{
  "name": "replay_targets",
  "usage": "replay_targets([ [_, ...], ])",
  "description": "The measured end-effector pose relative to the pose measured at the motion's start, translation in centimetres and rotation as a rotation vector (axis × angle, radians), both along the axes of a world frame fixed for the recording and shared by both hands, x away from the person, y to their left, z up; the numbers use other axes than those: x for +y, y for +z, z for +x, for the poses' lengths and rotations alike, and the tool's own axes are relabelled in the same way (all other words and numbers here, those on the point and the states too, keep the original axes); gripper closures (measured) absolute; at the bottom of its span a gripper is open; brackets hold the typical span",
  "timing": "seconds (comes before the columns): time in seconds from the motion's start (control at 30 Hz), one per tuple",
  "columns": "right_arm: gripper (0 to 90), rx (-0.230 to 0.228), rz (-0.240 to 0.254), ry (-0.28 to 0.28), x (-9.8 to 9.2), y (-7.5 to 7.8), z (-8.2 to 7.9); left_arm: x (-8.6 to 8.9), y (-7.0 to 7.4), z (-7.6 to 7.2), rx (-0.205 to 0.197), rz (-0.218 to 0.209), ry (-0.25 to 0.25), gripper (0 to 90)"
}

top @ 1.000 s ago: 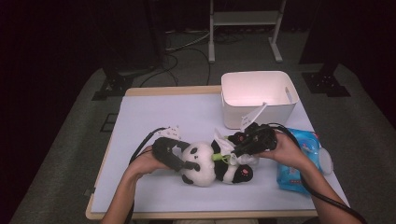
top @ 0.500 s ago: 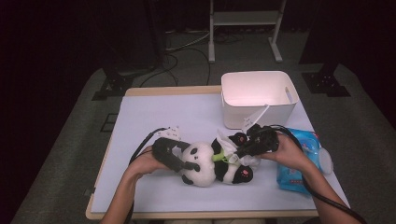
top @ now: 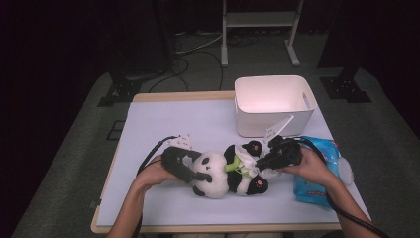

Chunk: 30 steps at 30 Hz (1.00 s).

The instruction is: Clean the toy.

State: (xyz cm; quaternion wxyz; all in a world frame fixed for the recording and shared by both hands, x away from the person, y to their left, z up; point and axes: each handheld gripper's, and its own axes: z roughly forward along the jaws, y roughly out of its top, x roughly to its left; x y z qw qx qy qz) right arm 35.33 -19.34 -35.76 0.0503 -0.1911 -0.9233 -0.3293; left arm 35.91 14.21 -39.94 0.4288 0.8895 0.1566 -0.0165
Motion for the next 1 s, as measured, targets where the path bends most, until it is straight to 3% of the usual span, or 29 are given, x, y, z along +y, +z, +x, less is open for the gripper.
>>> replay_targets([
  [0.27, 84.1, -0.032, -0.017, 0.025, 2.6, 1.5, 1.0, -0.1, 0.1, -0.1, -0.003, 0.002, 0.001, 11.8],
  [0.47, 84.0, -0.056, -0.041, 0.024, 4.3, 1.8, 2.2, 0.0, 0.1, -0.1, -0.003, 0.007, 0.002, 11.8],
  [0.7, 84.1, -0.04, -0.048, 0.006, 3.9, 1.7, 2.4, 0.0, 0.0, -0.1, -0.006, -0.001, -0.002, 11.8],
  [1.0, 84.1, -0.025, 0.015, -0.013, 1.3, 0.5, 1.1, 0.0, 0.0, -0.1, -0.006, 0.0, -0.003, 11.9],
])
